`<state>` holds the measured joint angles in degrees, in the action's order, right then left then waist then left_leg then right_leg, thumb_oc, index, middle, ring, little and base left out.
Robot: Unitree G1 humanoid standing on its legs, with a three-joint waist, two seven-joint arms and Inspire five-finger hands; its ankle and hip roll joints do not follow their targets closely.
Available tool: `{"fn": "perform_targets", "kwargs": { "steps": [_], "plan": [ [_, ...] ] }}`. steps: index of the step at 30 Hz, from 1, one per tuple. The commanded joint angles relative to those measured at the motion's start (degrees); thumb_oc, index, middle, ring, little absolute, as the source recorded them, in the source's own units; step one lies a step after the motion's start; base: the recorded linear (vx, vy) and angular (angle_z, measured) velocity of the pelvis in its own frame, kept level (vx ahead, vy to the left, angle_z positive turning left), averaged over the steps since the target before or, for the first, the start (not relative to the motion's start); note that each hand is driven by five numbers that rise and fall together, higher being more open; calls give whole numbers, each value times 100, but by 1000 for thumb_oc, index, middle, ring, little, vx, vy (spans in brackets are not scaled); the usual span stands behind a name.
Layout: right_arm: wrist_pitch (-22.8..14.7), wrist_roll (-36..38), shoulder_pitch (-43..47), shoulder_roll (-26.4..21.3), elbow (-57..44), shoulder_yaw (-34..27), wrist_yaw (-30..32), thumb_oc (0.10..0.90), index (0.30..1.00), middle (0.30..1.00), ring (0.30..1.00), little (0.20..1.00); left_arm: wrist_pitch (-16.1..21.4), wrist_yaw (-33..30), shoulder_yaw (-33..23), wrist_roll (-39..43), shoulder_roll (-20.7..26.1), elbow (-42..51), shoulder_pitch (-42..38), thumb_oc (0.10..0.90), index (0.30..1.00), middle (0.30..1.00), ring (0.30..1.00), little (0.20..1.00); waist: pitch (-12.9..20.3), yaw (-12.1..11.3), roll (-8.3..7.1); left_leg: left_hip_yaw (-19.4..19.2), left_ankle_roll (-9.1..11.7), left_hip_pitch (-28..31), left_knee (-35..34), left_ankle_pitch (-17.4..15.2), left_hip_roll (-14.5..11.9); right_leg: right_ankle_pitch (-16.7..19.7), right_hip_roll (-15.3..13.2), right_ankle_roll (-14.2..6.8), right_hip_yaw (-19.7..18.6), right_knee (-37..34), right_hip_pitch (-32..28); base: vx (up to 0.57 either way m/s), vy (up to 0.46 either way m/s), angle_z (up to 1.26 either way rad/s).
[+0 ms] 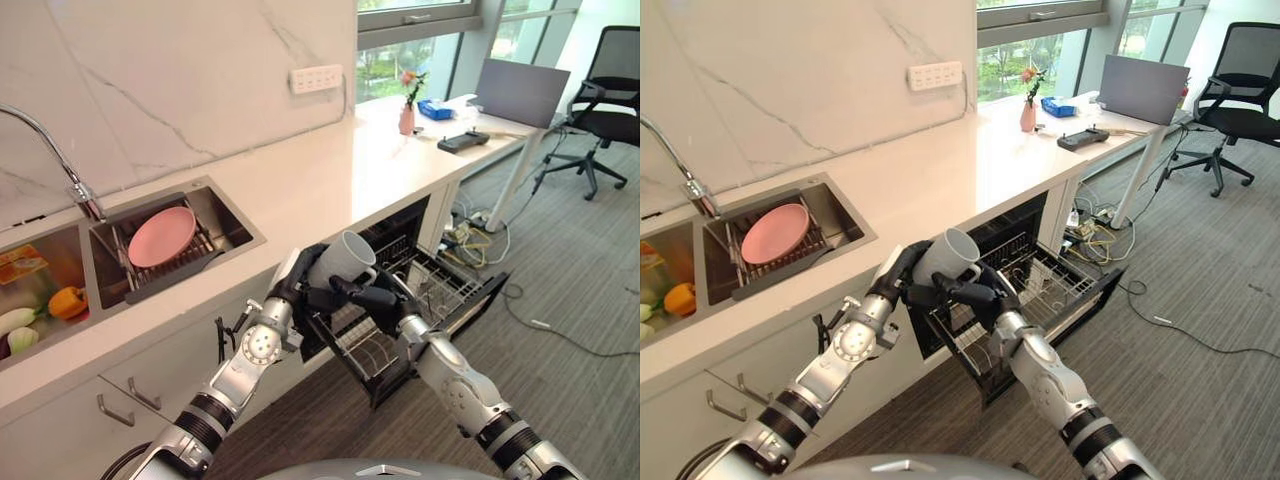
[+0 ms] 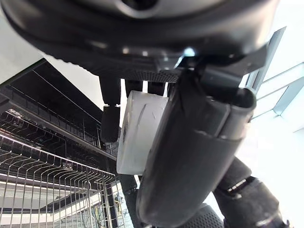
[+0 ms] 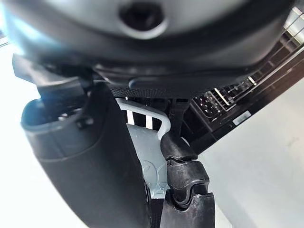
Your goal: Place the dishes in the dishwasher.
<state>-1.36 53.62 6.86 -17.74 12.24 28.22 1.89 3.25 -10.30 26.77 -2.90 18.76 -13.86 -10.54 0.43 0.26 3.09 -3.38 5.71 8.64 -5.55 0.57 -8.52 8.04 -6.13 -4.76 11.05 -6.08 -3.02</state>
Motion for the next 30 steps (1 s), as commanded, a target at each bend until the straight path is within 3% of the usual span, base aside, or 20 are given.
{"fn": "perform_targets", "kwargs": {
  "steps": [1, 12, 14, 15, 16, 30],
  "plan": [
    [-750, -33, 1132, 944, -525, -53, -456, 400, 300, 300, 300, 300, 642, -109, 564, -28, -128, -51, -1262, 400, 300, 300, 300, 300, 51, -68, -155, -83, -152, 194, 55, -494, 348, -387, -441, -369, 165, 108, -11, 0, 0, 0],
    [-1024, 287, 941, 1212, -1062, -49, 8, 400, 300, 300, 300, 300, 553, -451, 542, 18, -103, 32, -1033, 400, 300, 300, 300, 300, 85, -50, -92, -13, -153, 236, 55, -506, 339, -445, -437, -350, 183, 108, -86, 0, 0, 0],
    [-1102, 295, 919, 1220, -1188, -97, 96, 400, 300, 300, 300, 300, 537, -507, 530, 31, -94, 37, -981, 547, 521, 521, 521, 521, 91, -61, -90, 4, -148, 231, 55, -495, 332, -455, -433, -344, 205, 108, -105, -9, -4, 6],
    [-1101, 294, 917, 1220, -1192, -96, 99, 400, 300, 300, 300, 300, 536, -507, 530, 31, -93, 38, -979, 717, 775, 775, 775, 775, 92, -59, -90, 7, -147, 231, 55, -495, 332, -456, -433, -344, 207, 108, -106, -11, -5, 8],
    [-1136, 288, 914, 1207, -1247, -137, 141, 400, 300, 300, 300, 300, 539, -529, 511, 41, -83, 34, -970, 800, 900, 900, 900, 900, 96, -58, -89, 12, -144, 228, 55, -491, 329, -457, -431, -343, 215, 108, -109, -11, -5, 7],
    [-1651, -63, 1049, 1171, -1729, -935, 722, 400, 300, 300, 300, 300, 653, -520, 153, 146, 296, 589, -436, 800, 900, 900, 900, 900, 143, -129, -35, 98, -130, 226, 55, -474, 295, -504, -399, -303, 291, 108, -168, -5, -11, 7]
  ]
}}
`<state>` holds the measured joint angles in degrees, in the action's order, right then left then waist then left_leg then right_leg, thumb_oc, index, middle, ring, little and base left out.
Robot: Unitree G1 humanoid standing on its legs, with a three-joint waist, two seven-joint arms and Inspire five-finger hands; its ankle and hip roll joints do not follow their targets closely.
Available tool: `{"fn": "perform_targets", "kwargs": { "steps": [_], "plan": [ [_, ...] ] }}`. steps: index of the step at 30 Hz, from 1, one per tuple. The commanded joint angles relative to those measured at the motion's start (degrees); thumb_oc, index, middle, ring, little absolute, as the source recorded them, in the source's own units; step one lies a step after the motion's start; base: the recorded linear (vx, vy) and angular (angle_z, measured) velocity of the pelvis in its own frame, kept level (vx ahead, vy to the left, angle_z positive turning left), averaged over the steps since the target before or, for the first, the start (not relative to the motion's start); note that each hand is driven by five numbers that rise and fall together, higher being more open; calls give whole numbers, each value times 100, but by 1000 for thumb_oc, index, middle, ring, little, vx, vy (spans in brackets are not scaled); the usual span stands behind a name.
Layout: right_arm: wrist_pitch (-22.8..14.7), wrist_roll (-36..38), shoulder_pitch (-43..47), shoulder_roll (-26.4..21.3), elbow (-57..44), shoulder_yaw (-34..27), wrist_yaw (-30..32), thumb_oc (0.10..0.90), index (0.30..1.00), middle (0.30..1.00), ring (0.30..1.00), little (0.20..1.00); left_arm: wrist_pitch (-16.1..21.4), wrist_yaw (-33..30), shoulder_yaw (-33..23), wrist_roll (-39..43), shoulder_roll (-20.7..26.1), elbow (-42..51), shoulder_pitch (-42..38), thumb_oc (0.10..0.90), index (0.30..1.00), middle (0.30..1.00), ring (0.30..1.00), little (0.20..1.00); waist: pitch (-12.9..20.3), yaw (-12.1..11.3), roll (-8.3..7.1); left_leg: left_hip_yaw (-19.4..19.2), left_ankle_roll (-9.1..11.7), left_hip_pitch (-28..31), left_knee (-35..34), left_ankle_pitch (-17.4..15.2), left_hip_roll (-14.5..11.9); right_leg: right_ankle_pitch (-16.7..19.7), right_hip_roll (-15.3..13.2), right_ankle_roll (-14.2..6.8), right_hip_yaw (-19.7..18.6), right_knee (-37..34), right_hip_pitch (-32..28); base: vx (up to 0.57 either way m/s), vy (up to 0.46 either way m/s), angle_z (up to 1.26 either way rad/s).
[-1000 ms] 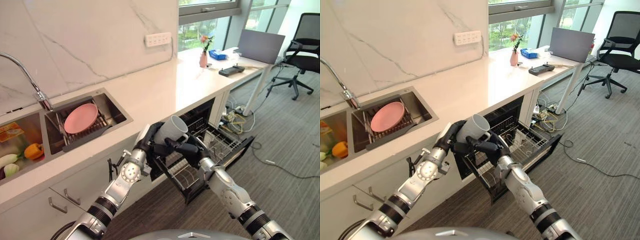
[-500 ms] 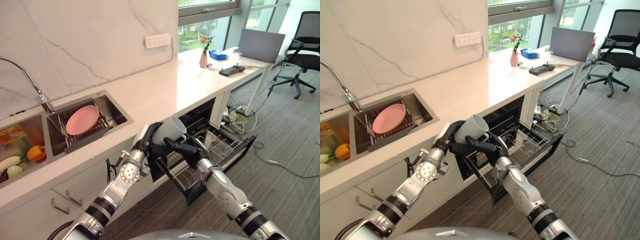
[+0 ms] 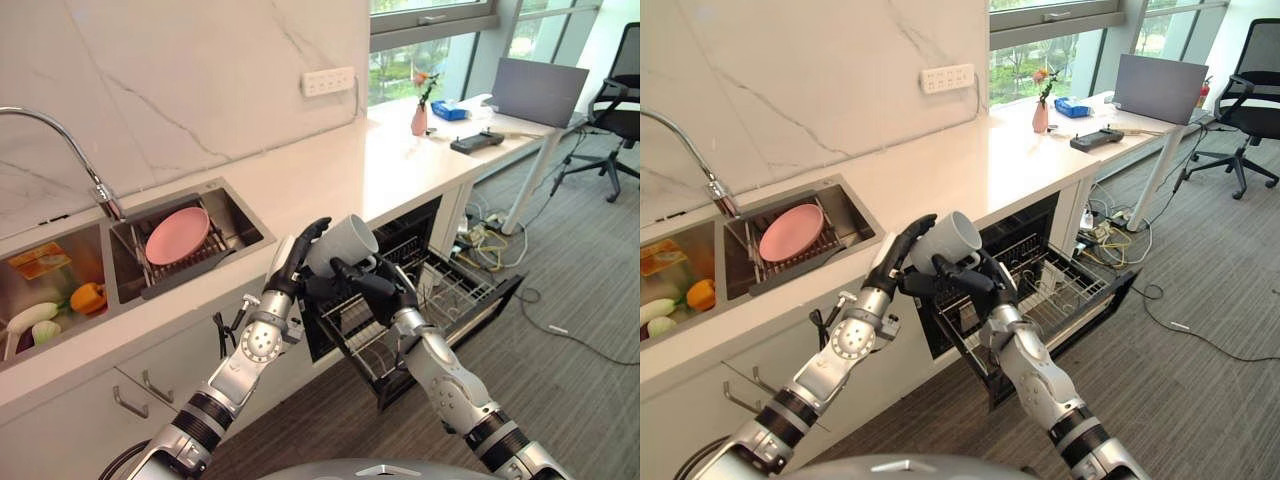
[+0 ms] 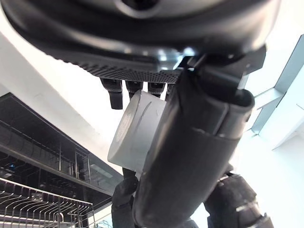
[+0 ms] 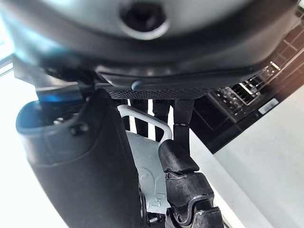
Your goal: Place the dishes in the dishwasher.
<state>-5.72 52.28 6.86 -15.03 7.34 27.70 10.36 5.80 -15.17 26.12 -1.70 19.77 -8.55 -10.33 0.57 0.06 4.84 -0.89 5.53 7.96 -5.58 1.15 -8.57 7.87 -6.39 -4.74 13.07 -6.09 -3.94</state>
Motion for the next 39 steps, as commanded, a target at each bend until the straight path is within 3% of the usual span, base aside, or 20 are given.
{"fn": "perform_targets", "kwargs": {
  "steps": [1, 19, 20, 28, 32, 39],
  "plan": [
    [-1249, 53, 1058, 916, -1262, -918, -92, 400, 300, 300, 300, 300, 400, -48, 176, 38, 208, 86, -408, 800, 900, 900, 900, 900, 131, -116, -205, -148, -111, 296, 58, -530, 297, -491, -368, -302, 88, 109, -81, -7, -14, 3],
    [-1618, -517, 934, 708, -1628, -2002, 497, 400, 300, 300, 300, 300, 504, 154, -190, 65, 587, 529, 464, 800, 900, 900, 900, 900, 78, -194, -209, -79, -113, 251, 58, -516, 261, -534, -315, -284, 128, 109, -97, 0, -1, 0],
    [-1394, -849, 578, 327, -1460, -2282, 317, 400, 300, 300, 300, 300, 563, 539, -267, 410, 640, 366, 804, 800, 900, 900, 900, 900, 27, -175, -232, -80, -121, 234, 58, -506, 261, -522, -313, -292, 138, 109, -82, 0, 0, 0],
    [-737, -1716, -544, -384, -628, -2833, -350, 400, 300, 300, 300, 300, 315, 1565, -851, 1444, 413, -346, 2208, 800, 900, 900, 900, 900, -69, -182, -317, -67, -142, 181, 58, -472, 254, -513, -325, -294, 168, 109, -74, 0, 0, 0],
    [-637, -2141, -703, -507, -134, -3119, -486, 400, 300, 300, 300, 300, 268, 1773, -1128, 1205, 341, -887, 2605, 800, 900, 900, 900, 900, -123, -249, -365, 6, -157, 119, 58, -448, 256, -524, -340, -295, 230, 109, -74, -13, 4, 4],
    [-575, -2779, -587, -756, 843, -3016, -655, 400, 300, 300, 300, 300, 284, 1821, -1298, 561, 214, -2136, 2725, 800, 900, 900, 900, 900, -202, -471, -464, 205, -162, -37, 58, -373, 281, -528, -394, -301, 434, 109, -73, -21, 8, 18]
  ]
}}
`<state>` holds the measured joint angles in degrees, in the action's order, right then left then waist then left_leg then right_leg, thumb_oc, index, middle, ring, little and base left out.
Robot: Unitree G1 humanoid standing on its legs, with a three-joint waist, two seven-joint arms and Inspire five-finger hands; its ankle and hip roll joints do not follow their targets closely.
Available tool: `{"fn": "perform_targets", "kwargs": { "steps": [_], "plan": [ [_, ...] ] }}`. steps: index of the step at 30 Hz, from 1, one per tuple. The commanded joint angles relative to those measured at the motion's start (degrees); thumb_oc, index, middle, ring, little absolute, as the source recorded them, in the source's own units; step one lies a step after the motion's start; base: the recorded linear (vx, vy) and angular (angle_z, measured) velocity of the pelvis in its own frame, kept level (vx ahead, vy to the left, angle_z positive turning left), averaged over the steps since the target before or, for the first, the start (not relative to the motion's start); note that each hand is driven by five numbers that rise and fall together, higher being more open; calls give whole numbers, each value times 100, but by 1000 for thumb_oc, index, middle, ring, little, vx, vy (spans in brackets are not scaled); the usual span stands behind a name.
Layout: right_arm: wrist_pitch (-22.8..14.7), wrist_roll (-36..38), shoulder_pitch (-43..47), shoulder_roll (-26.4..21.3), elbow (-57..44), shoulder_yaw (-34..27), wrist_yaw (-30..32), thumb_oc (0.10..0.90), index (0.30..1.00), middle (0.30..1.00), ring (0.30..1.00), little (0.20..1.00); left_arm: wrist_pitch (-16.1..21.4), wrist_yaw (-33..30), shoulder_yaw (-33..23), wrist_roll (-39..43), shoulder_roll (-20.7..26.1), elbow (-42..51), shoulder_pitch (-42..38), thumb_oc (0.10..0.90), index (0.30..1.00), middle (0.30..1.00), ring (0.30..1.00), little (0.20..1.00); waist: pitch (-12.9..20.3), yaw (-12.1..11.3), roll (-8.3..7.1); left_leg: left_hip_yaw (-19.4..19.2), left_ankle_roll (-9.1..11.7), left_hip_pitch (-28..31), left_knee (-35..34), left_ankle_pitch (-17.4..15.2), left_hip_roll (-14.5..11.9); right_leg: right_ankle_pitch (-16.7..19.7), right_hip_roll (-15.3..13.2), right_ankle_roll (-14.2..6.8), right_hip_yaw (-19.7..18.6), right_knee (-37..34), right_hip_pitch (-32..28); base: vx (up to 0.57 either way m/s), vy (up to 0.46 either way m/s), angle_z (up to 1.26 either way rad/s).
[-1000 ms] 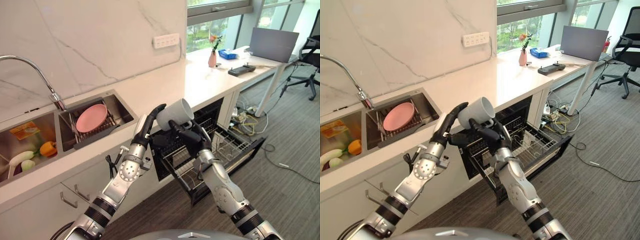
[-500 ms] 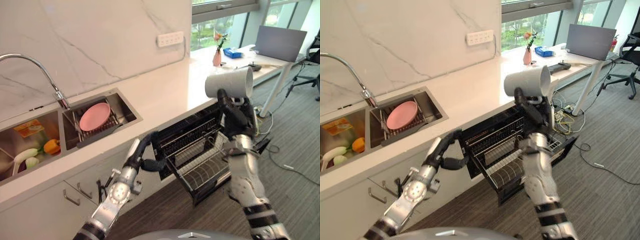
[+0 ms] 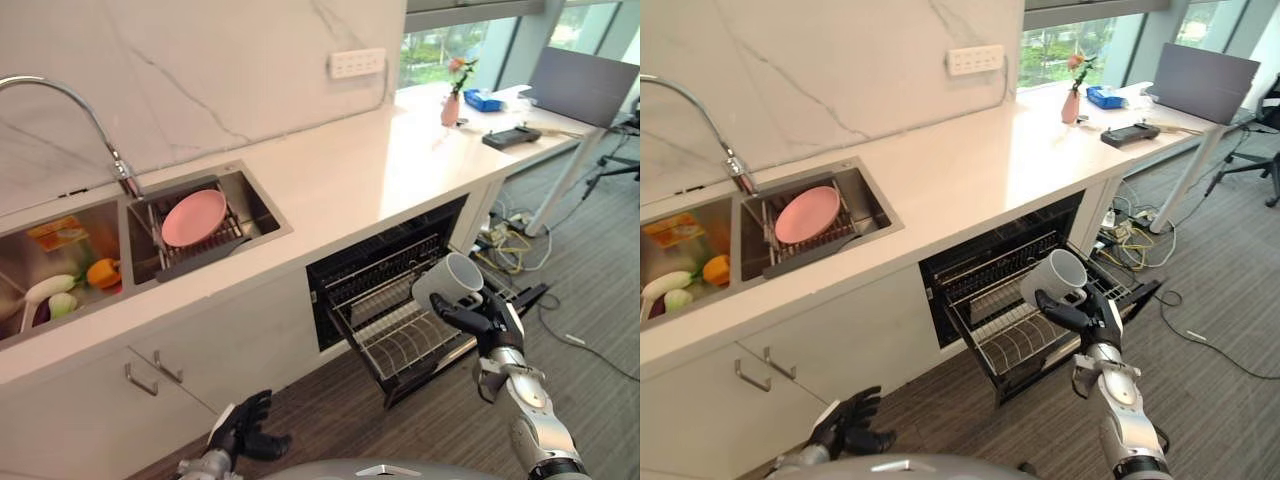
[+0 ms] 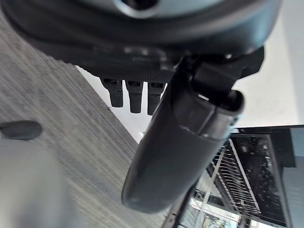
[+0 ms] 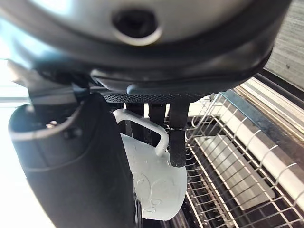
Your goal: Place the dishes in the dishwasher.
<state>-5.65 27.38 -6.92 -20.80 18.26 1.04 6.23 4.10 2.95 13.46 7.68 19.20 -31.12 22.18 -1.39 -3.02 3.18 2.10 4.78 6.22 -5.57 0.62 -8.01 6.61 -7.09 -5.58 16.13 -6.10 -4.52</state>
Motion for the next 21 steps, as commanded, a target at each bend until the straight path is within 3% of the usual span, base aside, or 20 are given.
{"fn": "perform_targets", "kwargs": {
  "steps": [1, 8, 13, 21],
  "plan": [
    [-584, -284, 845, -191, -138, -334, -248, 400, 300, 300, 300, 300, 466, -8, -15, -482, 277, -36, -548, 800, 900, 900, 900, 900, -12, -198, -310, -66, -85, 114, 57, -308, 227, -403, -331, -219, 167, 110, -19, 2, 15, 33],
    [-641, -670, 1778, -593, 1190, 148, 9, 400, 300, 300, 300, 300, 488, -183, 189, -1015, 315, -1132, -769, 800, 900, 900, 900, 900, -85, -544, -399, 220, -67, -102, 57, -219, 259, -404, -387, -232, 437, 110, -14, 9, 11, 26],
    [-467, -1178, 2560, -898, 2675, 711, 137, 400, 300, 300, 300, 300, 433, -261, 226, -1058, 298, -1736, -840, 800, 900, 900, 900, 900, -178, -802, -430, 374, -67, -222, 104, -188, 277, -403, -406, -233, 557, 110, -30, 14, 3, 18],
    [-214, -1603, 3420, -755, 4279, 1314, 187, 400, 300, 300, 300, 300, 386, -328, 259, -1191, 286, -2228, -748, 800, 900, 900, 900, 900, -288, -1145, -392, 487, -56, -395, 368, -255, 354, -426, -450, -223, 641, 110, -73, 18, 3, 13]
  ]
}}
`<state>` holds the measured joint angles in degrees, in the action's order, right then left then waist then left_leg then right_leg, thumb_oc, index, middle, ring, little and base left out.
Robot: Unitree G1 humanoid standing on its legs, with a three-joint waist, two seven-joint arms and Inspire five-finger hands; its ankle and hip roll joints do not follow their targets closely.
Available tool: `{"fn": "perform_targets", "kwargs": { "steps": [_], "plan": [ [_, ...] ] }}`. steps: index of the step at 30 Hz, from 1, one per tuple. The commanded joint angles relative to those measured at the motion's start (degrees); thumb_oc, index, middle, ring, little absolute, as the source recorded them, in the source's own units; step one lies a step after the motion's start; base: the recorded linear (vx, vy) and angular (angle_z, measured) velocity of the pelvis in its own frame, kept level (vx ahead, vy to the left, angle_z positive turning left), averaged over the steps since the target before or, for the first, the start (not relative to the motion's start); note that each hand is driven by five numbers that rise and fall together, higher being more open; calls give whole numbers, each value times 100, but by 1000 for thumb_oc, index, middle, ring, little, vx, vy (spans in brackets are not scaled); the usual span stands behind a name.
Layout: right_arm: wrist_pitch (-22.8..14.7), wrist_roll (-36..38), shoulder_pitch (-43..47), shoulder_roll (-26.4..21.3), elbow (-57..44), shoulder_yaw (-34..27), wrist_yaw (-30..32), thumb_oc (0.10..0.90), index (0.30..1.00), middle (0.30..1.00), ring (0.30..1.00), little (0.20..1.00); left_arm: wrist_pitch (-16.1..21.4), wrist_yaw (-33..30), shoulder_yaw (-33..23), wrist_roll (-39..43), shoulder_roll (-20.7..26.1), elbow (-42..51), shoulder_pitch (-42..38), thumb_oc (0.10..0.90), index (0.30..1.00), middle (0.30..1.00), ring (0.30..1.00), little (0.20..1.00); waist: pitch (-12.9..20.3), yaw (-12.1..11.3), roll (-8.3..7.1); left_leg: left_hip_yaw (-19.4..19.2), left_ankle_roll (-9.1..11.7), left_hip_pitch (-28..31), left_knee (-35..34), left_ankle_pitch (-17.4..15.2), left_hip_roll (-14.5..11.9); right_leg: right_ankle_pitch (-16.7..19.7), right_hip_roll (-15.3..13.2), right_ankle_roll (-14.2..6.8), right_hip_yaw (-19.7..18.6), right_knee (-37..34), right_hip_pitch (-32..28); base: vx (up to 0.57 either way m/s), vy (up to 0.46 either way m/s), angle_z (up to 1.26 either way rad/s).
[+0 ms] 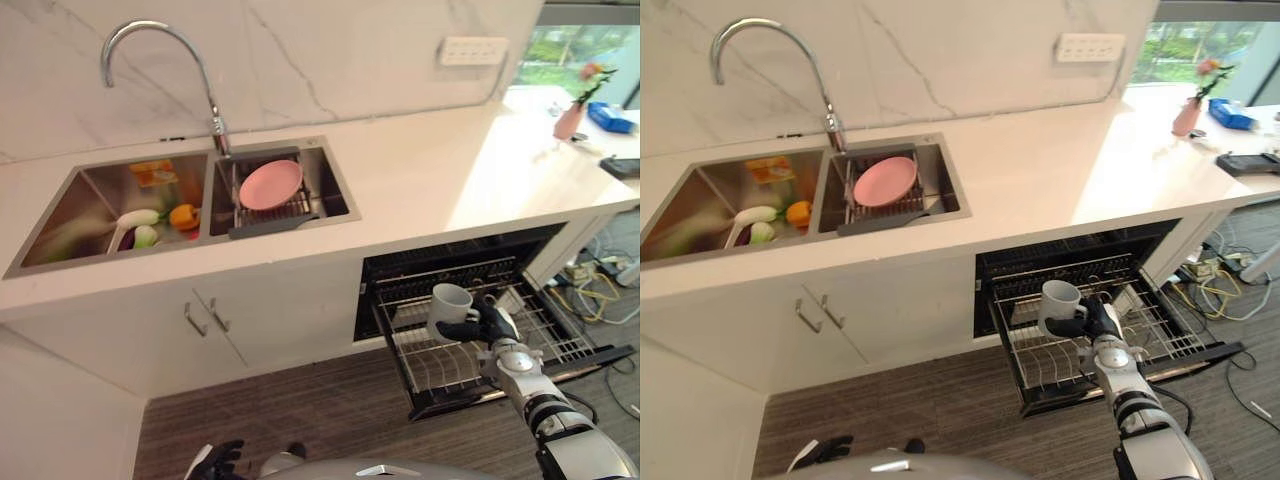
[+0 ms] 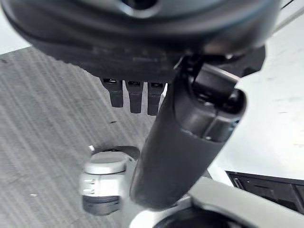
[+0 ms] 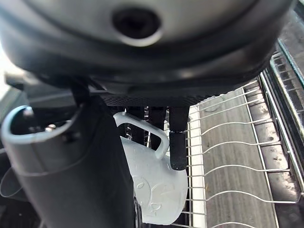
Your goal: Place the dishes in the dishwasher.
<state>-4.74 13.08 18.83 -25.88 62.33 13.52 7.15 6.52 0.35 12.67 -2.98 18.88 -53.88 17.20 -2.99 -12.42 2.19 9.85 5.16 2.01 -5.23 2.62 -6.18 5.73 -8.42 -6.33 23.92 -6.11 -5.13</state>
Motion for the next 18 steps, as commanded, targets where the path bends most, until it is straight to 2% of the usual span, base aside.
{"fn": "perform_targets", "kwargs": {
  "steps": [1, 4, 5, 6, 14, 15, 18],
  "plan": [
    [-271, -196, 895, -181, 22, 123, 75, 400, 300, 300, 300, 300, 131, -62, 345, -119, 307, 5, -239, 800, 900, 900, 900, 900, -132, -242, -280, -275, -97, 17, 354, -458, 174, -338, -322, -149, -138, 111, -14, 10, -1, 7],
    [-193, -357, 991, -47, 499, 251, 104, 400, 300, 300, 300, 300, 117, -78, 386, -142, 251, -114, -250, 800, 900, 900, 900, 900, -142, -323, -245, -255, -91, 1, 403, -472, 181, -362, -318, -136, -124, 111, -47, 15, -5, 6],
    [-168, -407, 994, 3, 631, 256, 121, 759, 839, 839, 839, 839, 100, -73, 395, -132, 240, -121, -263, 800, 900, 900, 900, 900, -144, -341, -230, -239, -87, 0, 399, -468, 175, -378, -308, -129, -119, 111, -60, 16, -21, 7],
    [-132, -468, 974, 54, 765, 259, 138, 800, 900, 900, 900, 900, 86, -74, 386, -106, 223, -124, -279, 800, 900, 900, 900, 900, -167, -384, -196, -234, -69, 26, 399, -481, 146, -403, -277, -118, -121, 111, -94, -2, -18, 8],
    [4, -691, 948, 65, 1060, 253, 217, 800, 900, 900, 900, 900, 39, -69, 401, -41, 213, -145, -361, 800, 900, 900, 900, 900, -158, -418, -155, -90, -17, -36, 332, -373, 129, -429, -288, -120, 33, 111, -93, -12, -17, 11],
    [-5, -1034, 947, -69, 865, 244, 513, 800, 900, 900, 900, 900, 7, -186, 423, -68, 120, -317, -366, 800, 900, 900, 900, 900, -117, -331, -124, -107, 54, 55, 230, -358, 34, -490, -246, -104, 74, 111, -180, -28, -42, 0],
    [-27, -1102, 921, -131, 739, 198, 653, 800, 900, 900, 900, 900, -3, -239, 389, -23, 61, -413, -374, 800, 900, 900, 900, 900, -79, -259, -137, -126, 48, 87, 208, -344, 32, -494, -250, -102, 59, 111, -184, -22, -36, 4]
  ]
}}
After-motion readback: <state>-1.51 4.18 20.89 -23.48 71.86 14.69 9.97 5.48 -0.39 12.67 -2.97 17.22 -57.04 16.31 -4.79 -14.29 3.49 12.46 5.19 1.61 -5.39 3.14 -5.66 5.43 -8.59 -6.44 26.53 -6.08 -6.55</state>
